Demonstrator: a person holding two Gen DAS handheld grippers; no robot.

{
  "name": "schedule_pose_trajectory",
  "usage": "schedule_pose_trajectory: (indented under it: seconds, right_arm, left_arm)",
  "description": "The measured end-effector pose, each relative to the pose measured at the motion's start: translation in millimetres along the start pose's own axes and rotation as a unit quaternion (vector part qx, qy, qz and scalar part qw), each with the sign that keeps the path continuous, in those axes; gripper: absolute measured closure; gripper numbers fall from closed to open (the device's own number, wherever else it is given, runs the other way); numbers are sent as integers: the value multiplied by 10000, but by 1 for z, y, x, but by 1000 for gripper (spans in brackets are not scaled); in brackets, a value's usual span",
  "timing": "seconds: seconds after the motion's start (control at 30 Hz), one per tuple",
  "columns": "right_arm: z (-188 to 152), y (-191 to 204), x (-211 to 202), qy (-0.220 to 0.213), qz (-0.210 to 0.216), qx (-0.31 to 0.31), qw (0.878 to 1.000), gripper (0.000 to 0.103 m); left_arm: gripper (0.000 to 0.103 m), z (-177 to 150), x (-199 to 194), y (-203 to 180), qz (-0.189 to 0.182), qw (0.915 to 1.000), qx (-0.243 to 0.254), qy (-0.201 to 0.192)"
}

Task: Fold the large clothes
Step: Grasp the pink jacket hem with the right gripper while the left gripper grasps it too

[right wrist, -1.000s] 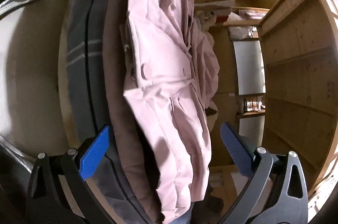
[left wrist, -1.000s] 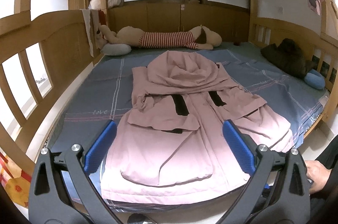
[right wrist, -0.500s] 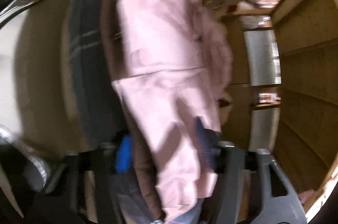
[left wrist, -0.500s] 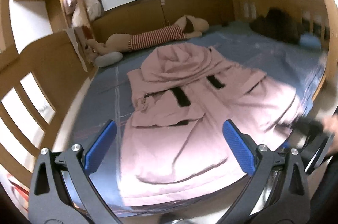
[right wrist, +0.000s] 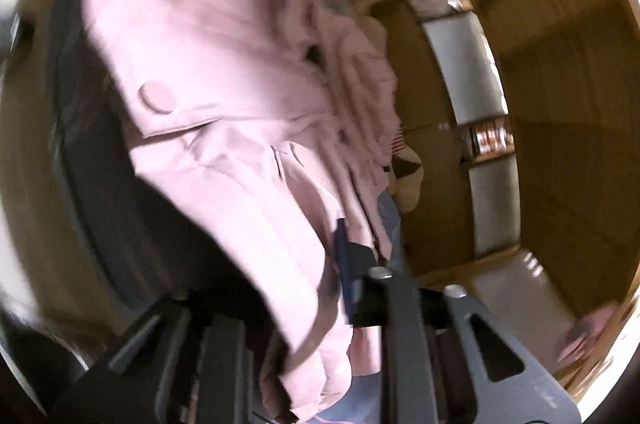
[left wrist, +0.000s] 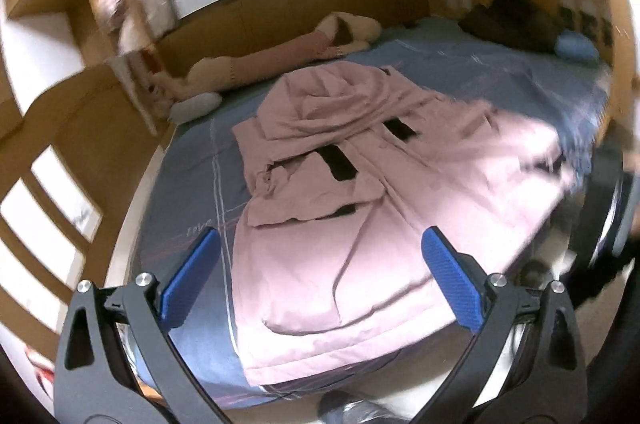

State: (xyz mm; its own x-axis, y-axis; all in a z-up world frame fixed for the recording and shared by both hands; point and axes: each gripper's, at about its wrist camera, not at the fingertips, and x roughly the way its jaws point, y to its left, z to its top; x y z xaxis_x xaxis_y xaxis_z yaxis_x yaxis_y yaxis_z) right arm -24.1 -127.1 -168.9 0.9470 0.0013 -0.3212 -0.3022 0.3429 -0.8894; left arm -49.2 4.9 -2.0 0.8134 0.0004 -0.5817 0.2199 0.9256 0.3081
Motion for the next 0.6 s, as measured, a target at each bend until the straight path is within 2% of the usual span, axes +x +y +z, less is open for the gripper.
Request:
schedule_pose_trajectory:
  seconds: [0.07,0.13,0.2,0.23,0.3,0.37,0.6]
  right_arm:
    - [10,-30,-6,-121,-6,517,9986,92]
    - [16,-53,-6,-153,-3,868,9961,92]
    - [21,-70,-5,-178,53,1182,9928,93]
    - [24,-79,-3,-180,91,1320,9910,93]
    - [28,-88,-3,-206,72,1502,9884,93]
    - [32,-96,-3,-212,134,1667,9857,93]
    - [36,-101,-7,-232,175,1884,9817,93]
  left_arm:
    - [2,-9,-1,-10,23,9987,497,-51]
    - [2,-26,3,-25,95,9934,1129,-157]
    - [2,-47,13,-43,113,9843,1755,-166]
    - [2,-58,20,-52,122,9786,2047,-151]
    - [2,-81,35,-73,209,9612,2751,40]
    - [2,-96,42,-91,132,9489,3152,31]
    - [2,-92,77,-103,97,9574,2885,-95]
